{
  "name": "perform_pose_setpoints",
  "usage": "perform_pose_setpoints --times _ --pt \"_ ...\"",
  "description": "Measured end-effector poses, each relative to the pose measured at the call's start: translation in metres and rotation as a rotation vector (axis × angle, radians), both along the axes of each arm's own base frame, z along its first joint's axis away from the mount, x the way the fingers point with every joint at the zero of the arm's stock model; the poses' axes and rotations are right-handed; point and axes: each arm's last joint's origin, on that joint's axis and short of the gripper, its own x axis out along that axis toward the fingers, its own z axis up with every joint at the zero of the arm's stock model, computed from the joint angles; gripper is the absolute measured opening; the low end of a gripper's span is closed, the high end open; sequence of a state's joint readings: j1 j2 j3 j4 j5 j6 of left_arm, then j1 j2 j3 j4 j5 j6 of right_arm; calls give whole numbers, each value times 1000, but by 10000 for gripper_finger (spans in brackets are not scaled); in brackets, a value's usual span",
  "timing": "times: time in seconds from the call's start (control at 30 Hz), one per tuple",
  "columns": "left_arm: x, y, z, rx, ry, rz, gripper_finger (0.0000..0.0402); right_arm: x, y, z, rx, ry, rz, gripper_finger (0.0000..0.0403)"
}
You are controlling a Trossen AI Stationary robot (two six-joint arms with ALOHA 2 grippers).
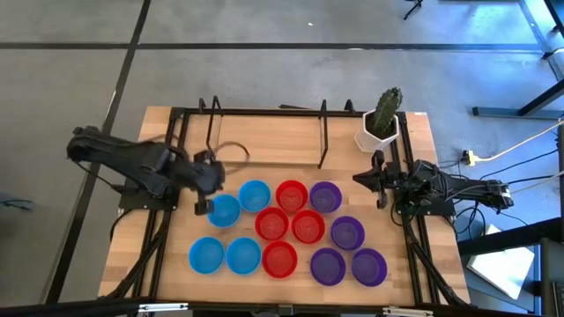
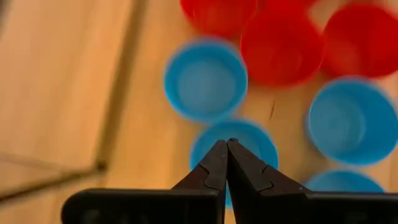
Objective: Pick & Place Mini bowls
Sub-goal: Put the blue bowl on the shelf
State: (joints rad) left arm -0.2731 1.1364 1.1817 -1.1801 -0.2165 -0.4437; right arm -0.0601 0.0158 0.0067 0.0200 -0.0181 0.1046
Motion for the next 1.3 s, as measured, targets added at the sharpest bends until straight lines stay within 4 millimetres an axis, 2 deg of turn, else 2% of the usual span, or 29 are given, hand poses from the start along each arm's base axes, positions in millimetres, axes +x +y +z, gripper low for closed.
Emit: perform_pose_setpoints --times 0.07,0.17,0.27,0.37,0.6,0.9,1.03,1.3 --pt "4 -6 -11 5 92 37 5 0 0 0 -1 0 4 28" --pt "11 -20 -24 17 204 -29 10 0 0 0 -10 0 2 28" --pt "15 -34 -32 25 246 -68 24 0 0 0 -11 0 2 28" --pt "18 -40 -38 45 253 -13 45 0 0 0 -11 0 2 28" --pt "18 -36 -35 126 190 65 111 0 0 0 -38 0 1 28" --pt "37 -23 -47 167 235 37 188 0 0 0 -54 -3 0 28" --pt "49 -19 -58 177 300 -23 202 0 0 0 -54 -3 0 28" --pt "68 -17 -88 192 454 -124 201 0 0 0 -35 -3 0 28"
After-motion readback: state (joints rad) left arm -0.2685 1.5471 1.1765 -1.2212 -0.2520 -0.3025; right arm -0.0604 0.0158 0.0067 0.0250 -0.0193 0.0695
